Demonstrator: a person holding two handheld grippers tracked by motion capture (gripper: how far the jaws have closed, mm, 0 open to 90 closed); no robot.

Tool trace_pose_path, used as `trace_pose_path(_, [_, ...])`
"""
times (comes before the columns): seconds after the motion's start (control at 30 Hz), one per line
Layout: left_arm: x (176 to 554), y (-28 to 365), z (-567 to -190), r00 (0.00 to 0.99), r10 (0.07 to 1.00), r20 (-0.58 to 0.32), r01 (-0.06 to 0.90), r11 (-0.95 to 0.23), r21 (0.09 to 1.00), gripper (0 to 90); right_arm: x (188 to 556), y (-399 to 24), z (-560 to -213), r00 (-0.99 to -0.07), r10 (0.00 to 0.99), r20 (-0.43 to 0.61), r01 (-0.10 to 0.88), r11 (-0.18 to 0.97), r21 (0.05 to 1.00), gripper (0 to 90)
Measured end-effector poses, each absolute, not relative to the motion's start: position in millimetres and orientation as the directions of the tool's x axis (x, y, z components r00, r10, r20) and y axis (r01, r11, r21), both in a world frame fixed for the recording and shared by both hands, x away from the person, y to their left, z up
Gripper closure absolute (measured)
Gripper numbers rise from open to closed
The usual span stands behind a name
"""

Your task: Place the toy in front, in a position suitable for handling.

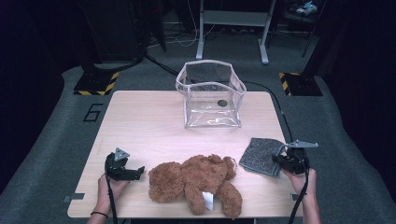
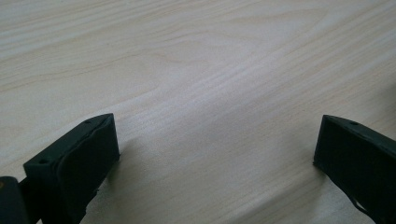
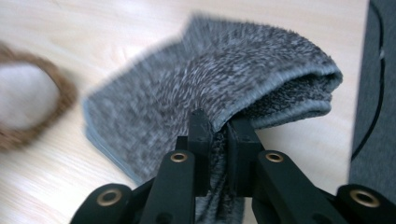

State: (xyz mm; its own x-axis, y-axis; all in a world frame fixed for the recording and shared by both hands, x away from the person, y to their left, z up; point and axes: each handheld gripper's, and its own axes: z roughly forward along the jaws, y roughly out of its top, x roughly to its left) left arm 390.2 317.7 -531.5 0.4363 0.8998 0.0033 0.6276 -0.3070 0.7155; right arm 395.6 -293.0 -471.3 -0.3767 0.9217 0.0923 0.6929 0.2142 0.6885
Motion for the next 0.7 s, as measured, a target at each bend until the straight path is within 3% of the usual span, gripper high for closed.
trace_pose_path(0.13, [390.1, 317.1, -531.8, 0.438, 0.899, 0.004, 0.624, -0.307, 0.719, 0.0, 397.9, -291.1, -494.5, -0.360, 0.929, 0.087, 0.733, 0.224, 0.643, 74.1])
trace_pose_path(0.4, [387.0, 317.4, -528.2, 0.461, 0.887, -0.024, 0.634, -0.311, 0.708, 0.0, 396.2, -288.4, -489.6, -0.346, 0.930, 0.121, 0.739, 0.190, 0.647, 29.8])
trace_pose_path(0.53, [381.4, 317.0, -518.4, 0.464, 0.885, -0.041, 0.628, -0.296, 0.720, 0.0, 391.4, -279.4, -476.3, -0.380, 0.916, 0.131, 0.716, 0.202, 0.668, 20.1])
trace_pose_path(0.7, [373.4, 315.6, -501.4, 0.482, 0.875, -0.048, 0.612, -0.297, 0.733, 0.0, 381.6, -254.2, -461.4, -0.445, 0.883, 0.153, 0.683, 0.224, 0.695, 18.4])
